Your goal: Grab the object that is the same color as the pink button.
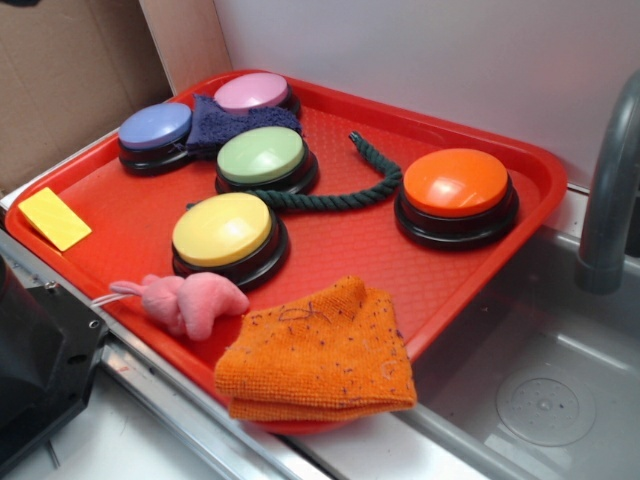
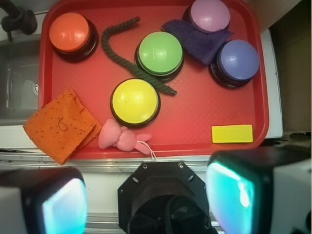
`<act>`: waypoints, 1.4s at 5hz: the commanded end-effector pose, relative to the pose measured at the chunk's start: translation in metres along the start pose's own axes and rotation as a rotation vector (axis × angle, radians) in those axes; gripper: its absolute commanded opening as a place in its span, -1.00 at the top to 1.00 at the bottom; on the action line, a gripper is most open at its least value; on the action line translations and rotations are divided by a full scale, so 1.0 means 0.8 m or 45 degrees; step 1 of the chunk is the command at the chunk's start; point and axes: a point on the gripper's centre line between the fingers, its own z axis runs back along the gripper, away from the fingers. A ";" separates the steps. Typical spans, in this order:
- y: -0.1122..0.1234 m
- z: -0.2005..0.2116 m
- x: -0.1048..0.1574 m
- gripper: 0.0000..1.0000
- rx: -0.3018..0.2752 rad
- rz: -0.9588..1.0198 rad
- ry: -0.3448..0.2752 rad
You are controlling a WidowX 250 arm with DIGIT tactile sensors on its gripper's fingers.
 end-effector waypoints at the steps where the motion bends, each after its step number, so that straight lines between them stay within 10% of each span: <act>1: 0.000 0.000 0.000 -1.00 0.000 0.000 0.000; 7: -0.068 -0.227 0.006 -1.00 0.030 0.421 0.198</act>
